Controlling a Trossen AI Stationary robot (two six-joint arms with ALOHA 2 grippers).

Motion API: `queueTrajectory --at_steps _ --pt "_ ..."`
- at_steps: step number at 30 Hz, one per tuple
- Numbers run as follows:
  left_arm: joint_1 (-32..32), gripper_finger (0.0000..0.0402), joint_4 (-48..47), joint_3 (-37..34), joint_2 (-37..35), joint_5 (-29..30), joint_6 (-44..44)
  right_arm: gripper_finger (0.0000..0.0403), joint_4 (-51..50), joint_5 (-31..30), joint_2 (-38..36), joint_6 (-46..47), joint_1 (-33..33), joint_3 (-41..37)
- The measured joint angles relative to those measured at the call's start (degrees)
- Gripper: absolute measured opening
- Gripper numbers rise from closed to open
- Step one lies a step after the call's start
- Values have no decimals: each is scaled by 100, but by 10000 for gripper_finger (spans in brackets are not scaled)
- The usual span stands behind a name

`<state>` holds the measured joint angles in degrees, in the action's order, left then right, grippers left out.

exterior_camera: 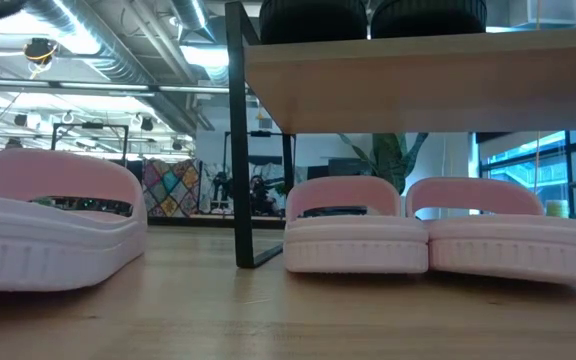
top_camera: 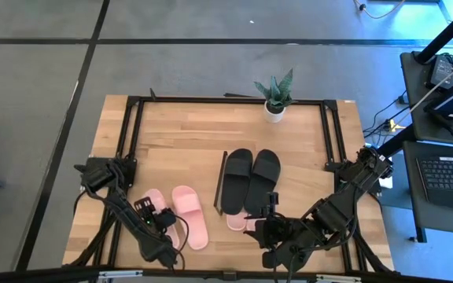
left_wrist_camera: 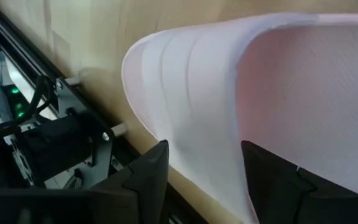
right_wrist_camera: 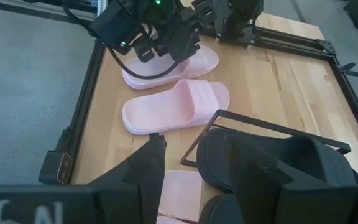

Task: Pick and place slides into the shelf
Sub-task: Put the left pink slipper under the shelf

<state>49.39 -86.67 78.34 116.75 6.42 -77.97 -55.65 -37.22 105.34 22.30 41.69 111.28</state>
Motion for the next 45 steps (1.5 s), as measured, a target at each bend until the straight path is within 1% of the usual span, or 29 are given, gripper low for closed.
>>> queueTrajectory --at_steps 3,6,9,16,17,21,23,28,31,35,39,41,45 --pt "-5 184 14 -17 0 -11 -9 165 1 -1 0 94 0 0" --pt "-5 165 24 -17 0 -24 -13 165 1 -1 0 139 0 0" --pt "-5 130 41 -17 0 -29 -13 165 1 0 0 140 0 0" --pt "-5 23 39 -15 0 -63 23 165 3 -1 0 138 0 0" --pt "-4 13 30 1 0 -79 32 165 3 -1 0 139 0 0" --pt "2 13 15 175 0 -101 217 165 3 -1 0 196 0 0" --pt "2 10 -2 343 0 -101 407 165 6 1 1 413 0 0" --pt "29 7 -350 1085 -11 -130 955 165 10 6 0 1137 0 0" --pt "81 5 -333 1564 -128 -226 1382 165 12 347 0 1383 -2 0" --pt "128 5 -324 2257 -305 -651 1982 165 12 864 2 1482 -2 2" --pt "170 3 -335 3070 -457 -792 2164 165 10 1002 2 1473 0 2" --pt "169 3 -343 3490 -496 -625 2156 165 10 1002 2 1364 0 2" --pt "29 3 -324 4197 -507 391 2012 165 103 1007 2 1096 5 2"
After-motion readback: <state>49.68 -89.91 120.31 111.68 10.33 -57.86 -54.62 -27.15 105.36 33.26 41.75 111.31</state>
